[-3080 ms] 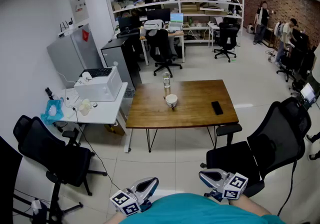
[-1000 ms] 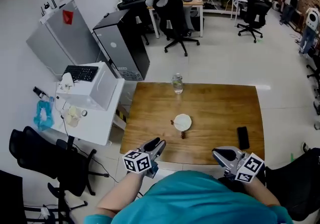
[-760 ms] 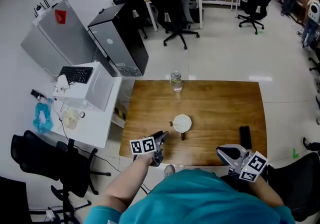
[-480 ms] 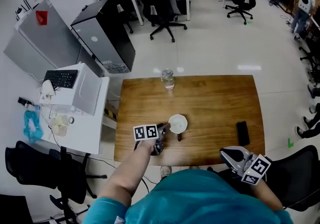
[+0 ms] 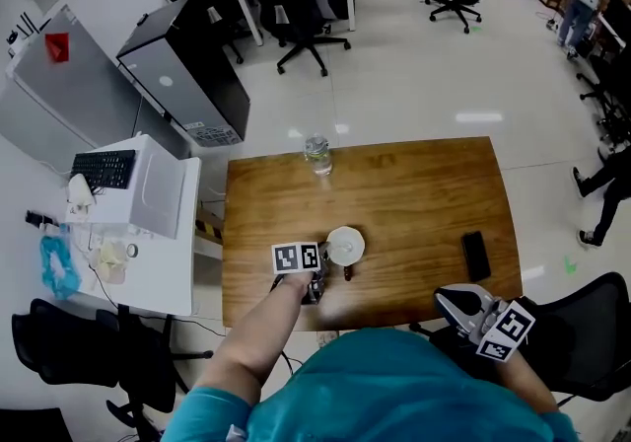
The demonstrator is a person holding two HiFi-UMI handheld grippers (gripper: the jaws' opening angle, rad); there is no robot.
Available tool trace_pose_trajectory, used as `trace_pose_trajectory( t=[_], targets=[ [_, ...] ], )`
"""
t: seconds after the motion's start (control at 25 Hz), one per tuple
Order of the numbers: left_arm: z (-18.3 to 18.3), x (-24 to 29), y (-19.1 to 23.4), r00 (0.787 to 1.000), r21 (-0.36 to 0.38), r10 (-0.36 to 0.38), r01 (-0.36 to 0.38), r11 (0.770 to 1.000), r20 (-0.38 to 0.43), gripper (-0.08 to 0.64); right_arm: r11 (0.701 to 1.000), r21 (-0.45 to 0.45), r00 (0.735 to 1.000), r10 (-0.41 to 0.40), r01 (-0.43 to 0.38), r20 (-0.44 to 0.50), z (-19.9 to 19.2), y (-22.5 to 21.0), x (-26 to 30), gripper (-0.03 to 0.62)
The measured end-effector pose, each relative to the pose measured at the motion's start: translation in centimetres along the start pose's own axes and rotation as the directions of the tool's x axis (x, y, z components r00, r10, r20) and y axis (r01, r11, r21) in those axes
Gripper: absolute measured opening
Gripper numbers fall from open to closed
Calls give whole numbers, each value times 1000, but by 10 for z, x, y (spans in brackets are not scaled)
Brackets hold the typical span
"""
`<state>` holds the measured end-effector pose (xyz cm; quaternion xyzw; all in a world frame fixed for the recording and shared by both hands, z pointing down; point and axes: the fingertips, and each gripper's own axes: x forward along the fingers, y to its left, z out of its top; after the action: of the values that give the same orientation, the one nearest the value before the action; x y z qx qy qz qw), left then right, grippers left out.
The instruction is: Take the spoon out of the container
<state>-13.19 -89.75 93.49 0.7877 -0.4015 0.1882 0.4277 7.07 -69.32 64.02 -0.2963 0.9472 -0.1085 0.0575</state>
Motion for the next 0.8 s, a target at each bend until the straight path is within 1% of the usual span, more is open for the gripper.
trace_pose_trajectory(
  t=[0.16,0.28,0.52,0.8],
  targets=[
    [-5,-5,-2,999,22,42,-41,999,-32,52,1000,2,1000,8,-8,2,-1,-4,3,2],
    [-9,-11,-7,996,55,72,-69,996,-48,52,1000,7,1000,17,-17,2,0,-7,2,2],
    [-8,-13,-8,991,110,132,-127,986,-39,52,999,7,999,41,-41,3,6,-11,0,2],
    [4,-22,-8,990,108,139,-138,984,-1,51,999,7,999,46,-46,7,9,-12,-5,2]
  ],
)
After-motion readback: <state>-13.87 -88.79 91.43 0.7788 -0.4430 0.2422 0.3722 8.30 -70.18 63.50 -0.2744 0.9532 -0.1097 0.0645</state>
